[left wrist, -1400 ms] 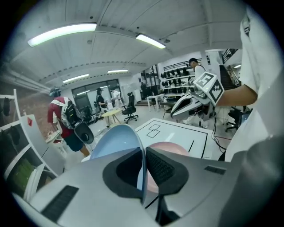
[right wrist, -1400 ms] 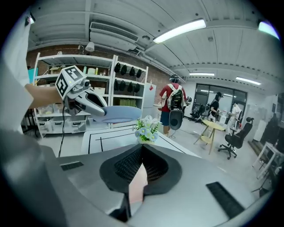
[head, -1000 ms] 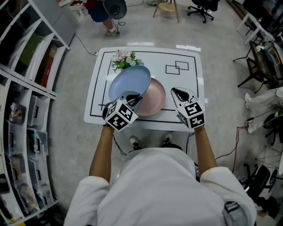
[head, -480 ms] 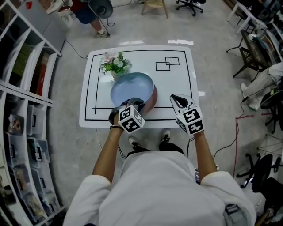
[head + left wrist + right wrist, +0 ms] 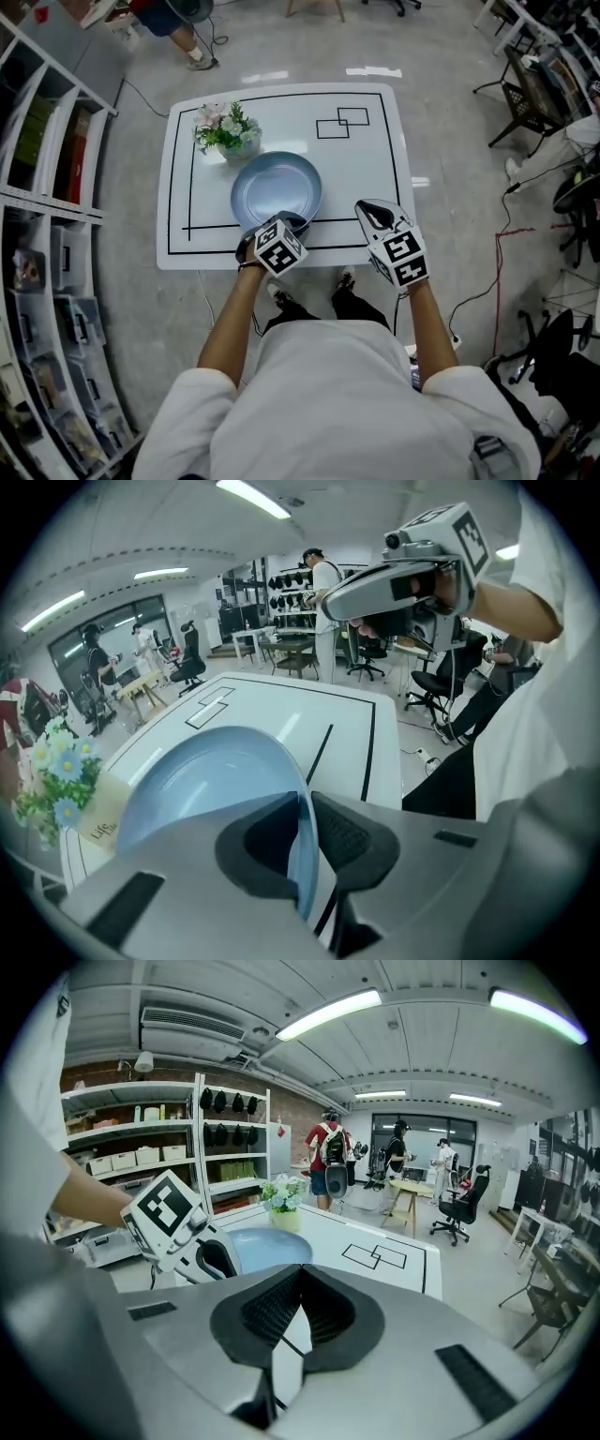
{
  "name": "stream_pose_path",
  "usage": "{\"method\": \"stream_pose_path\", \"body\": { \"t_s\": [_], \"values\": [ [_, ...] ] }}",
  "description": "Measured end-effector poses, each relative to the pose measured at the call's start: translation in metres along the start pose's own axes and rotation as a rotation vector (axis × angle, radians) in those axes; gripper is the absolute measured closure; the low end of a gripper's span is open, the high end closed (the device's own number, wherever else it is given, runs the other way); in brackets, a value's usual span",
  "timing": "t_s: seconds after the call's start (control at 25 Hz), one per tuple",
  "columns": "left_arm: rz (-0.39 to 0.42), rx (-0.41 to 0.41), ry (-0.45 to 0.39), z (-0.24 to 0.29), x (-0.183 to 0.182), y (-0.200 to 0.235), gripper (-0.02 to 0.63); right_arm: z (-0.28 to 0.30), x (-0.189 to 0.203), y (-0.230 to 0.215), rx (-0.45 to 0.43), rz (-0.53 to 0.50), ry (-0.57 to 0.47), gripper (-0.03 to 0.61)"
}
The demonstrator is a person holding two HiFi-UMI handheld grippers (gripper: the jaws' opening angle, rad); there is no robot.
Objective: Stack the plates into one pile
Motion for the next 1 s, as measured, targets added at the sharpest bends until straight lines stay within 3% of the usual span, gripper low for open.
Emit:
{"method": "stream_pose_path", "body": {
  "t_s": [0.2, 0.4, 0.72, 0.88, 1.0],
  "values": [
    [-0.068, 0.048, -0.029, 0.006, 0.002, 0.008, 0.541, 0.005, 0.013, -0.002, -0.017, 0.007, 0.029, 0.565],
    [-0.122, 0.121, 0.037, 0.017, 0.017, 0.014, 0.474, 0.014, 0.019, 0.004, -0.055, 0.017, 0.054, 0.565],
    [-0.169, 0.148, -0.029, -0.002, 0.018, 0.028, 0.398, 0.036, 0.003, -0.002, -0.071, -0.020, 0.042, 0.565],
    [-0.224, 0.101, -0.132, -0.037, 0.012, 0.052, 0.382, 0.049, -0.026, -0.015, -0.047, -0.047, 0.002, 0.565],
    [-0.255, -0.020, -0.251, -0.079, 0.003, 0.084, 0.407, 0.057, -0.057, -0.025, -0.014, -0.063, -0.052, 0.565]
  ]
}}
Point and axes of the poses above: the fingertips, and each gripper's own axes: z forward along the fingers, y to its left, x out of its underside, the point moved 4 cm from there along -z, backward along the fingers, and after that the axes turned 4 degrees about -y, right-handed, at the moved point
